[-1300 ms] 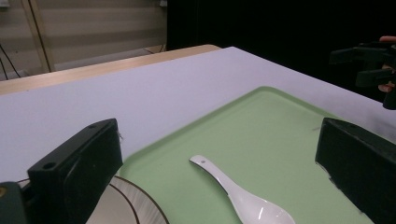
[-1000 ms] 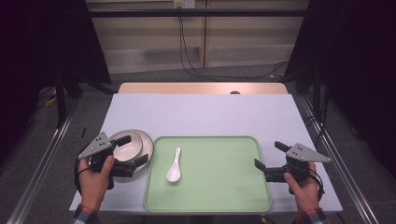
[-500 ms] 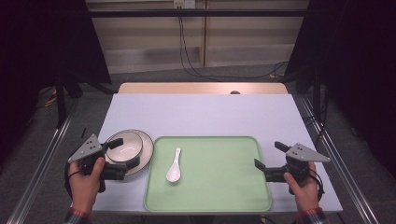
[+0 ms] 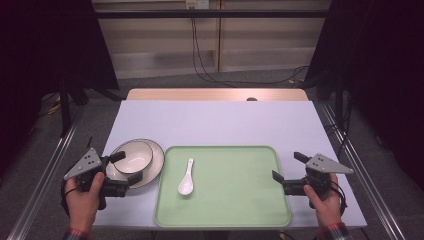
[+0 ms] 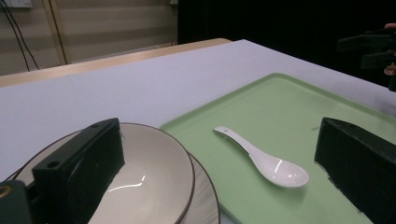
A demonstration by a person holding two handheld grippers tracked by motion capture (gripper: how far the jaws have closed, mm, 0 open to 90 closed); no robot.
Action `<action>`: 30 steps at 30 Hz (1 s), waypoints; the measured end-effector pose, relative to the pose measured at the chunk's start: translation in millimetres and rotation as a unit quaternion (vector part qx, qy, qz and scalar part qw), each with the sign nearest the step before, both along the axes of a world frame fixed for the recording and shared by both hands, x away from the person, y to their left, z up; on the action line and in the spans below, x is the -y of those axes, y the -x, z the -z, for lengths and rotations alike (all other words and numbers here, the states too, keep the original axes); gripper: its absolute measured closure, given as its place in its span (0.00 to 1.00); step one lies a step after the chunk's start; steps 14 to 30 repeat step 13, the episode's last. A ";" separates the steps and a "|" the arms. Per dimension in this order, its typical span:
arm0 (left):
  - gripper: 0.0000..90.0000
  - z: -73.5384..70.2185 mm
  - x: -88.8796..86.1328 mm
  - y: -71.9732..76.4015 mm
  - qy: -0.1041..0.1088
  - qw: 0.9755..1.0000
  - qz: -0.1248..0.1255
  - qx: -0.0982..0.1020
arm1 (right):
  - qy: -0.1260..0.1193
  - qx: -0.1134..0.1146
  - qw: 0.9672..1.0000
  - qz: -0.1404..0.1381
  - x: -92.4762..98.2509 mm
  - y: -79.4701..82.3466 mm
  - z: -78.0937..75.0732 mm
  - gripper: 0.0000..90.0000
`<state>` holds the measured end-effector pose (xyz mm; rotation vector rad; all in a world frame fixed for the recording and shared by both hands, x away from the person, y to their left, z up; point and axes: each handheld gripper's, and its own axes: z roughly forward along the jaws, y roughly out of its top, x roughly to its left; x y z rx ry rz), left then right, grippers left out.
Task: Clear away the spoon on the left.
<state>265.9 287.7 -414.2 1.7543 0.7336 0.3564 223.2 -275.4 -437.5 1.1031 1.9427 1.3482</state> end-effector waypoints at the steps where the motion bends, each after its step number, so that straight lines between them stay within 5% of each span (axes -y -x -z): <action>1: 0.02 0.1 -0.7 0.7 0.000 1.000 -0.001 0.000 | 0.001 0.001 1.000 0.000 0.0 -0.1 0.1 0.00; 30: 0.02 5.4 -5.3 7.3 -0.005 1.000 -0.002 -0.002 | 0.005 0.000 1.000 0.000 0.1 -1.4 1.4 0.00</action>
